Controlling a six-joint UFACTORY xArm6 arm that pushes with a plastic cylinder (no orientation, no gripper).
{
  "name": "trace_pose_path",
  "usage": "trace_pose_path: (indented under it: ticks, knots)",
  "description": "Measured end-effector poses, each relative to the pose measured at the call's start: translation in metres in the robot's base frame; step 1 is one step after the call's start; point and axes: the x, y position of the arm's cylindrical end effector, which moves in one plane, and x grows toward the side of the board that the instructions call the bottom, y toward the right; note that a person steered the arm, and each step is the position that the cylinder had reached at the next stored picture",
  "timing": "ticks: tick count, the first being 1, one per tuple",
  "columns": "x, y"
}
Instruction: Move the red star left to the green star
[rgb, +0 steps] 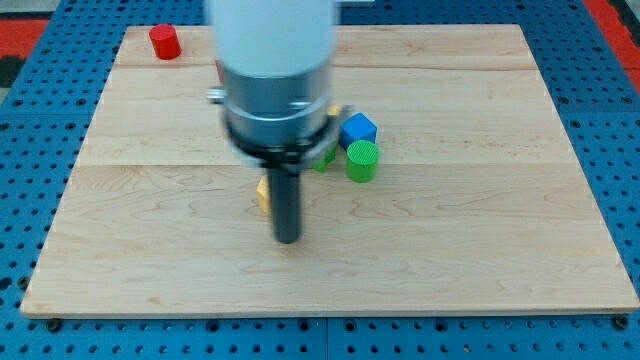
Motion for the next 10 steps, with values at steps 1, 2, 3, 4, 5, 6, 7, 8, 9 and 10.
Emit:
trace_pose_path:
  ticks: [1, 2, 3, 4, 5, 6, 7, 8, 9, 10]
  knots:
    - [-0.021, -0.004]
    - [-0.053, 0.047]
    - [-0.026, 0.025]
    - [-0.016, -0.061]
    - [-0.042, -0.130]
    - [-0.130, -0.136]
    - [-0.188, -0.147]
    - [-0.263, -0.131]
    - [-0.284, -0.096]
    - [-0.278, -0.033]
